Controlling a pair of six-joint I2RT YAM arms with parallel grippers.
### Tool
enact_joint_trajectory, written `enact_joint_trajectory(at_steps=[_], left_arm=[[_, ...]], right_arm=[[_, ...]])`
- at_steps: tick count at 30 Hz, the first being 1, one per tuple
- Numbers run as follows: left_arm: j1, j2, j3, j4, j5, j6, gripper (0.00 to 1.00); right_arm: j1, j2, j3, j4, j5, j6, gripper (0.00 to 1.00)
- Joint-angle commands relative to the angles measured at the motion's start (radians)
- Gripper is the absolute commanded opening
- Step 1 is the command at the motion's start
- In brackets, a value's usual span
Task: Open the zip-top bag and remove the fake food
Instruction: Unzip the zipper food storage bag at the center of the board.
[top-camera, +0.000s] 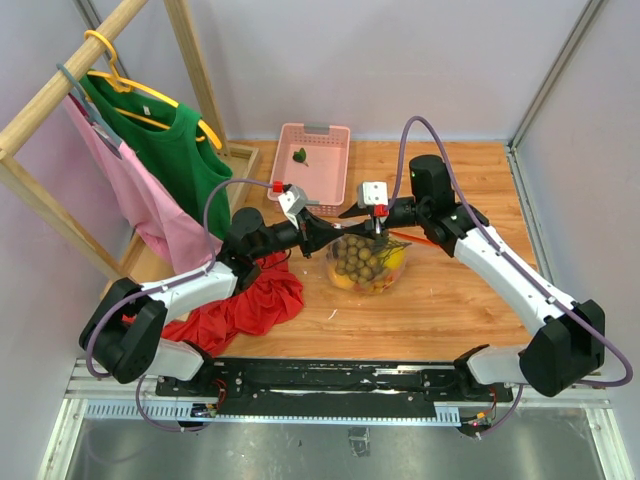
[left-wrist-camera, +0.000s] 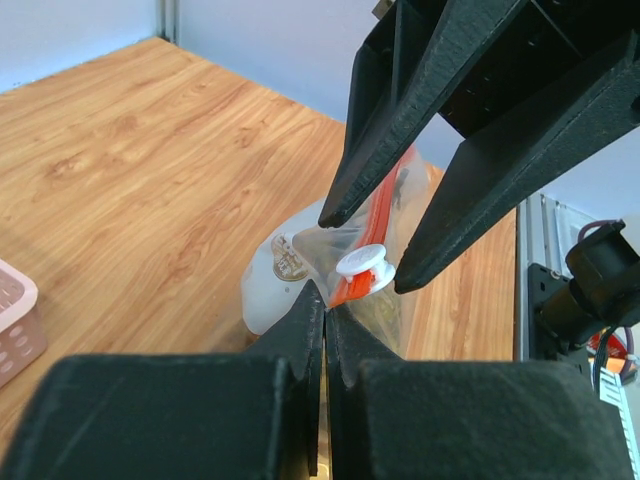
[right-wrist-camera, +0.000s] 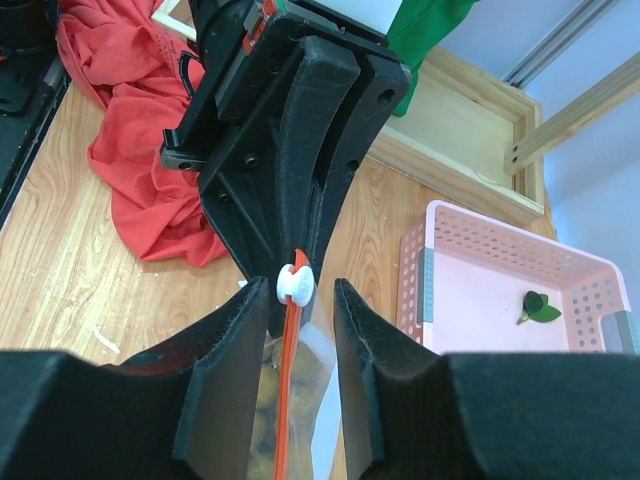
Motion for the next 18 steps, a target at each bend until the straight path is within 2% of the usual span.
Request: enact_joint_trajectory(at_steps=[1, 18], left_arm=[[-0.012, -0.027, 0.033, 0.017, -0.01, -0.005, 0.0], [-0.018, -0.031, 0.034, 0.014, -0.012, -0.01, 0.0]], right_arm=[[0.038, -0.017, -0.011, 0.043, 0.017, 0.026, 0.33], [0.041, -0.02, -0.027, 0.041, 0.024, 0.018, 0.25]])
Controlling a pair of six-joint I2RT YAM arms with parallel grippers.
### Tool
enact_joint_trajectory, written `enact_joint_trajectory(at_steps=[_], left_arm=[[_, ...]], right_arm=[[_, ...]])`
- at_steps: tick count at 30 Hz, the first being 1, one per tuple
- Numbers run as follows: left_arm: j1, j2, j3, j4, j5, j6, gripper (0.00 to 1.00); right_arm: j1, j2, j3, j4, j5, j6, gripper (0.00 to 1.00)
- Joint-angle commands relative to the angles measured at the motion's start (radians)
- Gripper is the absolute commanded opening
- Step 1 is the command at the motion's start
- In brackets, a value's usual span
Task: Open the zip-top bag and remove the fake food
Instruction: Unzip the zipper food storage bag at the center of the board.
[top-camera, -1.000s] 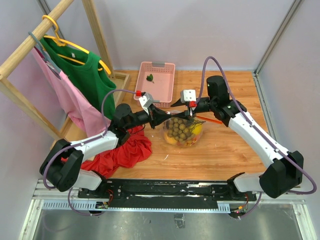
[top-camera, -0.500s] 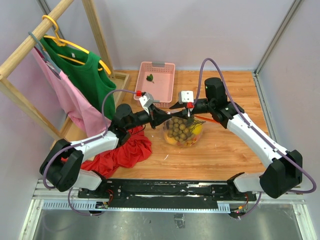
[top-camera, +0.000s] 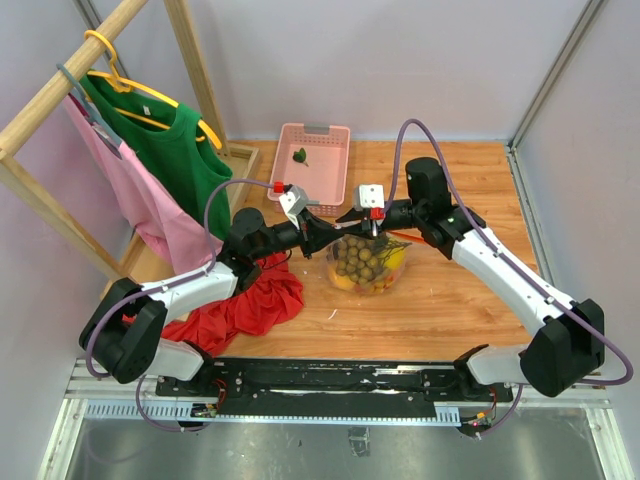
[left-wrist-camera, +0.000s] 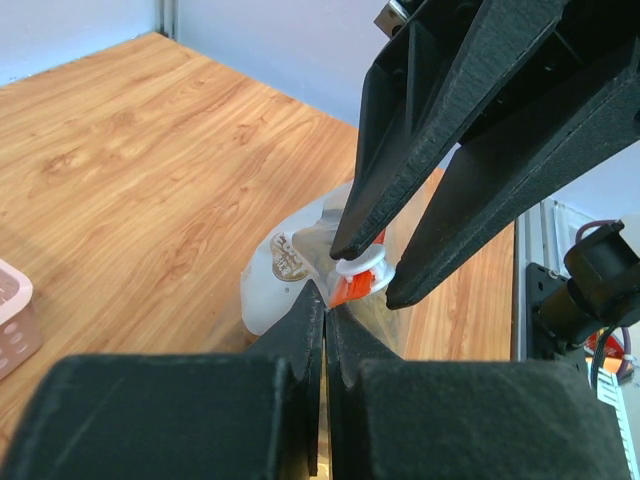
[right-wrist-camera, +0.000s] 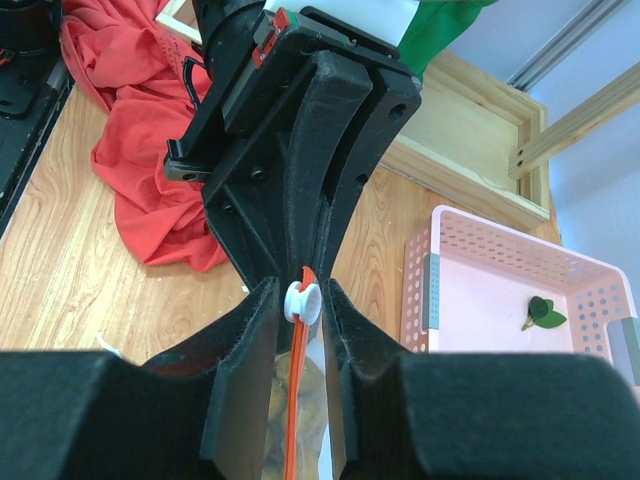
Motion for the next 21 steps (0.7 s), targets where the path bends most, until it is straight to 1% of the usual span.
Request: enact_joint_trajectory(at_steps=[1, 5, 13, 17, 21], left_arm=[[-0.011, -0.031, 0.034, 0.021, -0.006, -0.005, 0.0], [-0.011, -0.031, 0.032, 0.021, -0.004, -0.009, 0.0], [-0.012, -0.042, 0.023, 0.016, -0.013, -0.009, 0.0], [-0.012, -0.062, 0.006, 0.025, -0.043, -0.004, 0.0], [-0.012, -0.084, -0.007, 0.005, -0.076, 0.012, 0.0]], right_arm=[[0.017, -0.018, -0.014, 0.011, 0.005, 0.001, 0.25], [0.017, -0.018, -0.015, 0.009, 0.008, -0.001, 0.23], [0.017, -0.016, -0.01, 0.001, 0.014, -0.004, 0.04], [0.01, -0.021, -0.01, -0.008, 0.027, -0.006, 0.01], [-0.005, -0.023, -0.01, -0.011, 0.027, 0.012, 0.01]])
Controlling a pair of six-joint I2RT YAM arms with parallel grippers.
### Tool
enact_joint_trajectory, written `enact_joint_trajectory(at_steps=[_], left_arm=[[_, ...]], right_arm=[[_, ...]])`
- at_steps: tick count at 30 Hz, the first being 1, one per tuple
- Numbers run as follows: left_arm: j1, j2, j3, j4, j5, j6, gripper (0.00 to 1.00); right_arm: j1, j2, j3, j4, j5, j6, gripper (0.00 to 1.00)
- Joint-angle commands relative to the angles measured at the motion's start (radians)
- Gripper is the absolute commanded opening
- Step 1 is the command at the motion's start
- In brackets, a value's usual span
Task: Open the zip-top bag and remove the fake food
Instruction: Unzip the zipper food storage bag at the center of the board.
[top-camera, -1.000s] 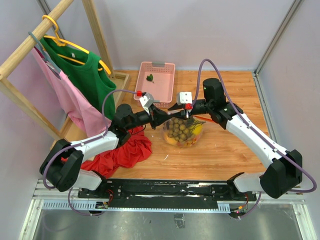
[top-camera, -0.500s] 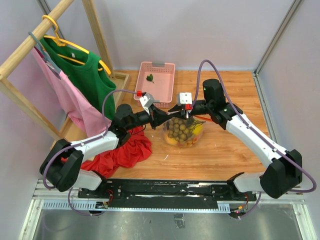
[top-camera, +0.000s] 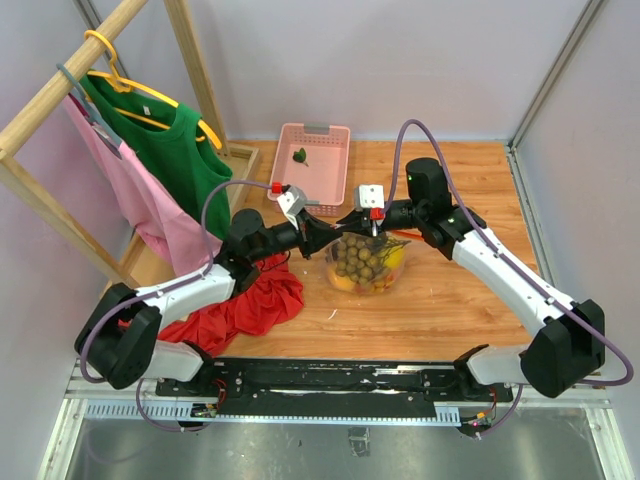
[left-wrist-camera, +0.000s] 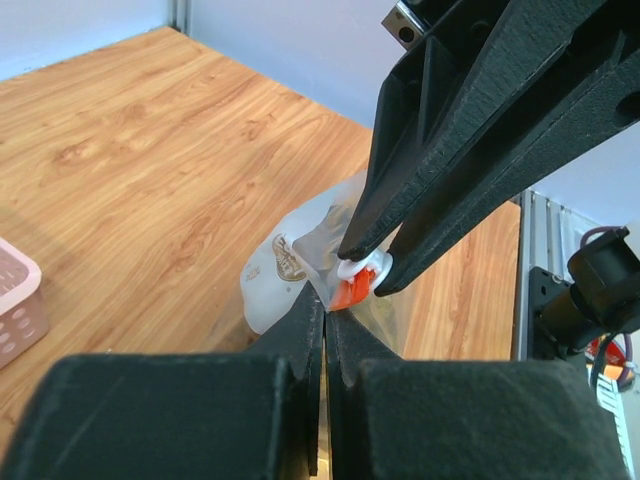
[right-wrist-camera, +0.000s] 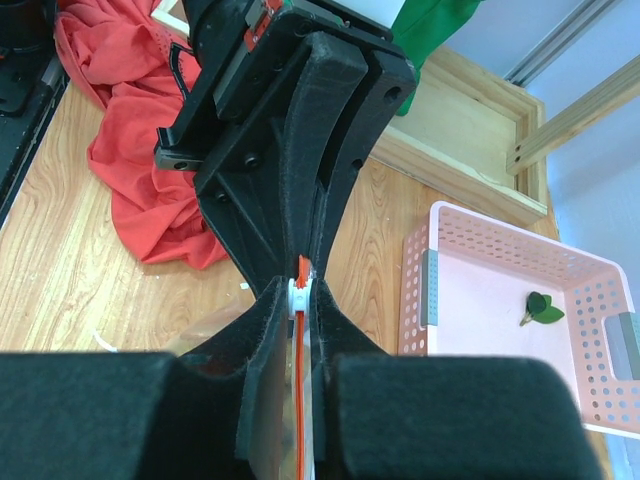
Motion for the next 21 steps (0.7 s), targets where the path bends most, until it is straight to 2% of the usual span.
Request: enact_joint_trajectory(at_steps=[1, 11, 21], left_arm=[[-0.007, -0.063, -0.008, 0.039, -0.056, 0.02, 0.0], [-0.005, -0.137, -0.06, 0.036, -0.158, 0.058, 0.0], [-0.005, -0.159, -0.059, 0.017, -0.199, 0.105, 0.0]], right_arm=[[-0.009, -0.019, -0.002, -0.014, 0.015, 0.018, 0.01], [-0.049, -0.029, 0.026, -0.151, -0.003, -0.024, 0.01], [-0.116, -0.048, 0.025, -0.24, -0.037, -0.085, 0.01]])
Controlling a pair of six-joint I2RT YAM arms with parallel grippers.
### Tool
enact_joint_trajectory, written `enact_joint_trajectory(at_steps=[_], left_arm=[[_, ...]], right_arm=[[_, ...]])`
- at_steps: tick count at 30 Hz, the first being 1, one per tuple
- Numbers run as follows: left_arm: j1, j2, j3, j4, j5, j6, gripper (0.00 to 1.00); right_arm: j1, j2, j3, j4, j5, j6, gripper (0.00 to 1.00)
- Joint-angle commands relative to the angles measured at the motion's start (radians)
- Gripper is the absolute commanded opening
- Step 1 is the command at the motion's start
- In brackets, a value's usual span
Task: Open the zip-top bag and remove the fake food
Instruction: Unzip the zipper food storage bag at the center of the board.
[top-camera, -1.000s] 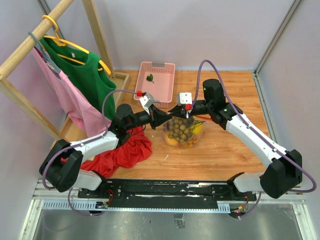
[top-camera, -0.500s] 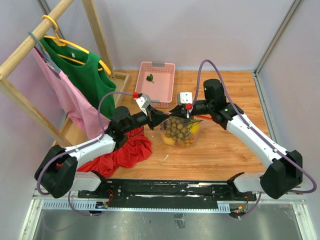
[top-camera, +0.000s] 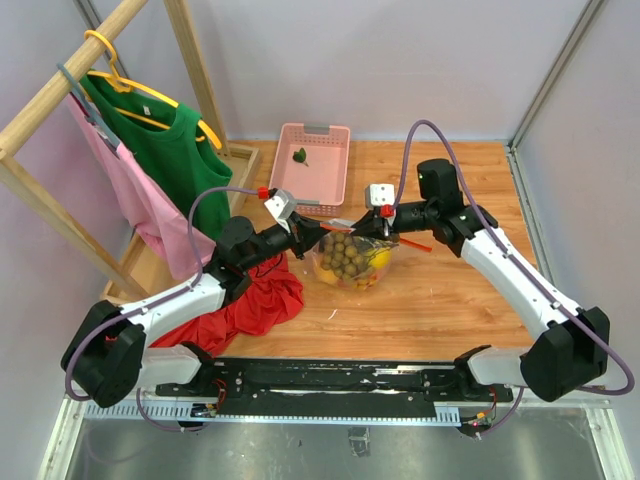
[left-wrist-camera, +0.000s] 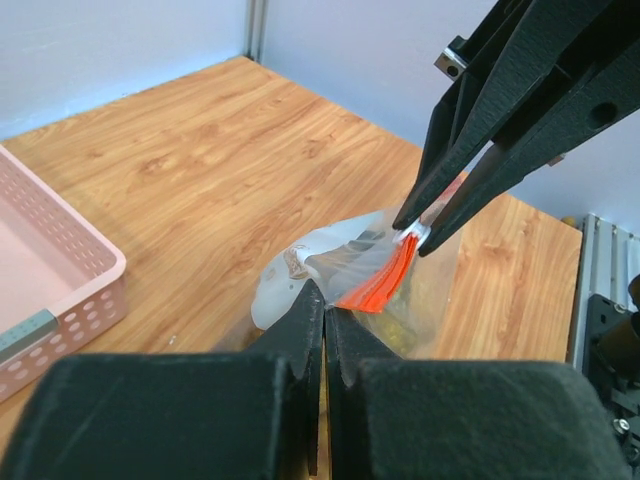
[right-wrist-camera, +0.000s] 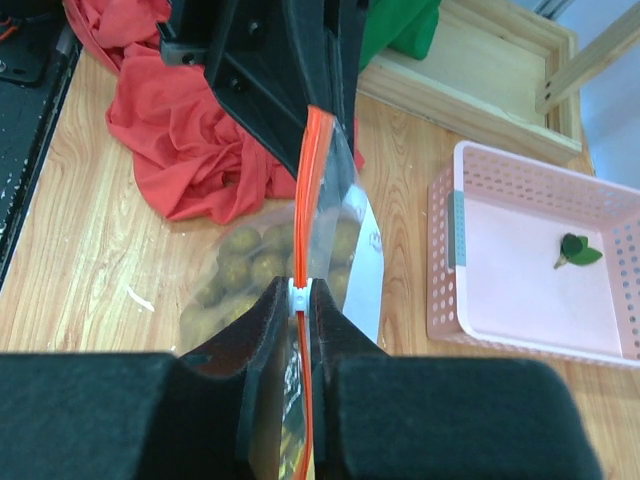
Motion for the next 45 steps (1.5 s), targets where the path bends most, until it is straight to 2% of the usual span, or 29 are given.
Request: enact_joint_trajectory(at_steps=[1, 23, 45], left_arm=[[-0.003, -0.041, 0.007, 0.053, -0.054, 0.046, 0.0], [0.012, 0.002, 0.123, -0.02, -0.051, 0.043, 0.0], [0.048, 0.081, 0.208, -0.034, 0.002, 0.055, 0.0]], right_arm=[[-0.051, -0.026, 0.026, -0.089, -0.025, -0.051, 0.01], [-0.195, -0.078, 0.031, -0.217, -0.018, -0.163, 0.01], [-0.284, -0.074, 0.058, -0.249, -0.024, -0.212, 0.01]])
